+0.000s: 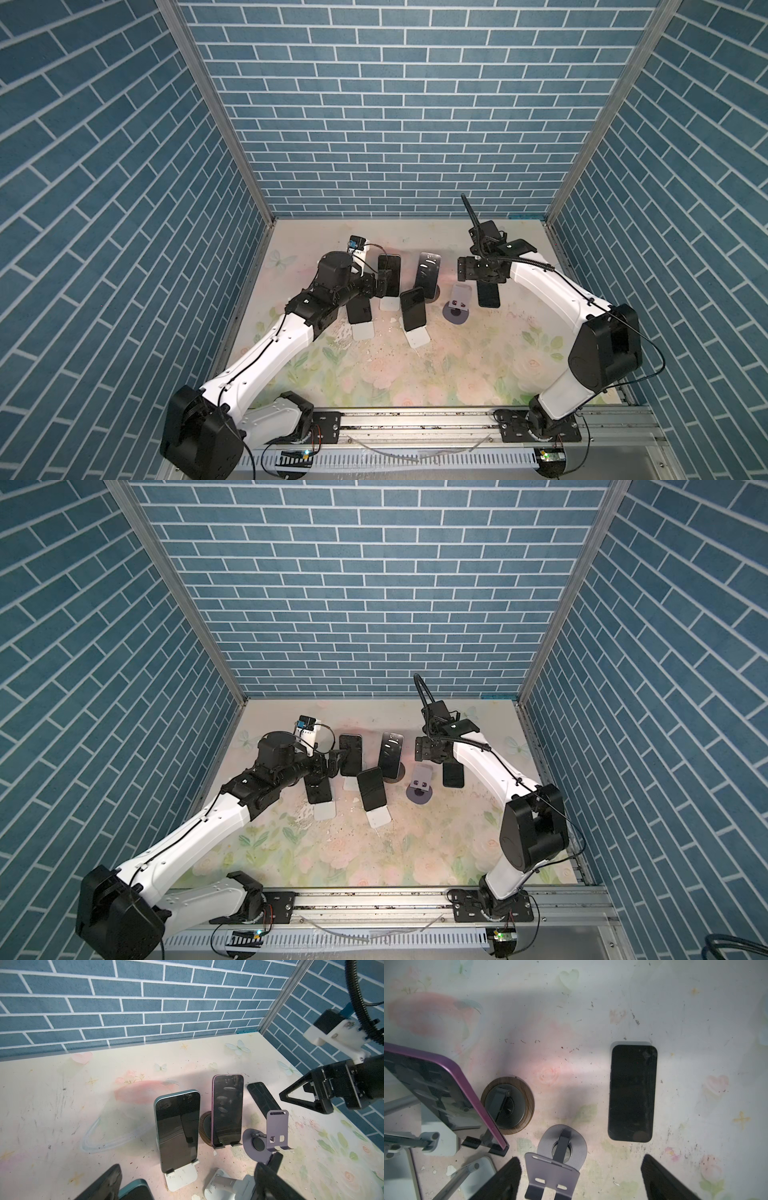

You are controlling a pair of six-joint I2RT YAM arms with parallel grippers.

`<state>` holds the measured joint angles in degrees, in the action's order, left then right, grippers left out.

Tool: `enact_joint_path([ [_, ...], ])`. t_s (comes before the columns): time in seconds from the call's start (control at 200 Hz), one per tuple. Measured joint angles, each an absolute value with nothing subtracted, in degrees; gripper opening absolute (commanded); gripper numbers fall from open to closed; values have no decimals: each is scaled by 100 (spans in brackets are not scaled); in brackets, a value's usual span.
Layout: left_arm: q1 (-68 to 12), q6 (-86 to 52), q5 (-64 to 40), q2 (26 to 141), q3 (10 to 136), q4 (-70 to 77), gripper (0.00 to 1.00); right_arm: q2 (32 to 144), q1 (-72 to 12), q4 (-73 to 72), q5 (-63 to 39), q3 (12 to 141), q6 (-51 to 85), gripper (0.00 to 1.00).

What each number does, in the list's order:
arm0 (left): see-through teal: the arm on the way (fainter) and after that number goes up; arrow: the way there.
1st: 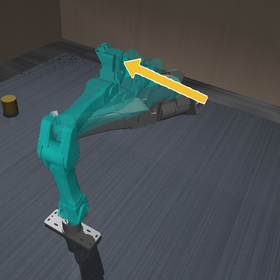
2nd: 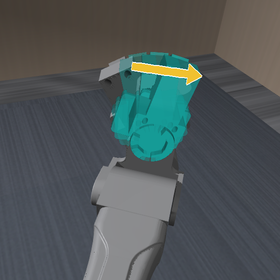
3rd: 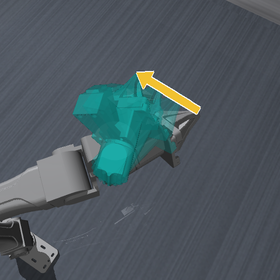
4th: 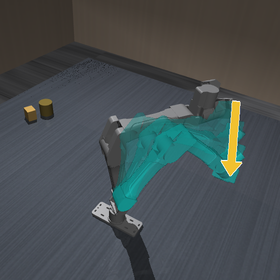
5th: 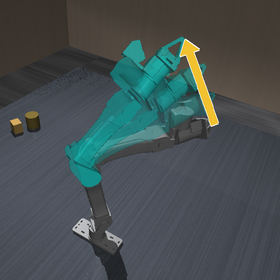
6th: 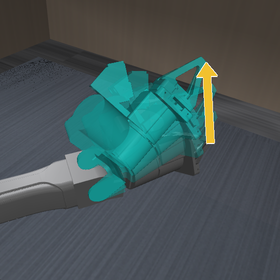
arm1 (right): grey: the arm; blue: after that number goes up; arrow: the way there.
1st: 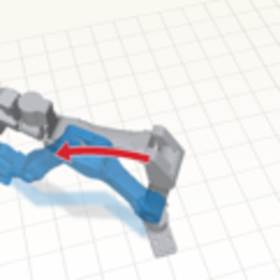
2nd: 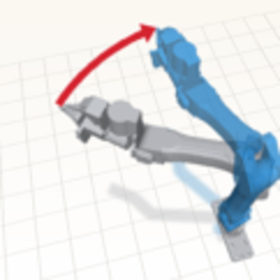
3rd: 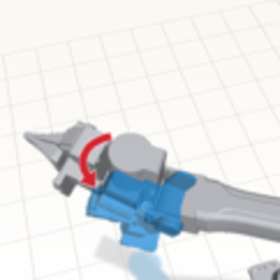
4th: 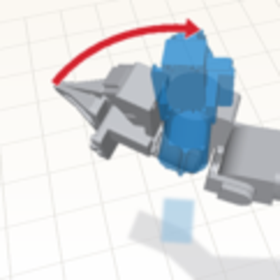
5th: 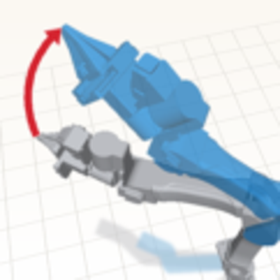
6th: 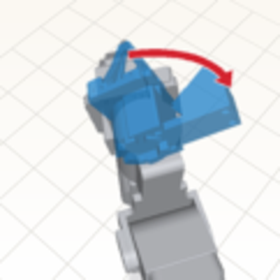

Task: Remove the phone from the phone stand
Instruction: Pick up the phone stand from the center of the table.

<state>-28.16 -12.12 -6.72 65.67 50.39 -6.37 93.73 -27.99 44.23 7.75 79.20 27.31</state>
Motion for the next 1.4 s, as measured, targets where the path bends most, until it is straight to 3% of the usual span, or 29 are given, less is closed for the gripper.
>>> enact_joint_path([
  [0.445, -2816, -1229, -733, 6298, 5039, -794, 100, 9507, -3301, 4390, 735, 7778, 3081, 91],
  [1.395, -2816, -1135, -731, 6204, 5017, -696, 100, 10252, -3564, 4517, 1201, 7780, 4206, 85],
])
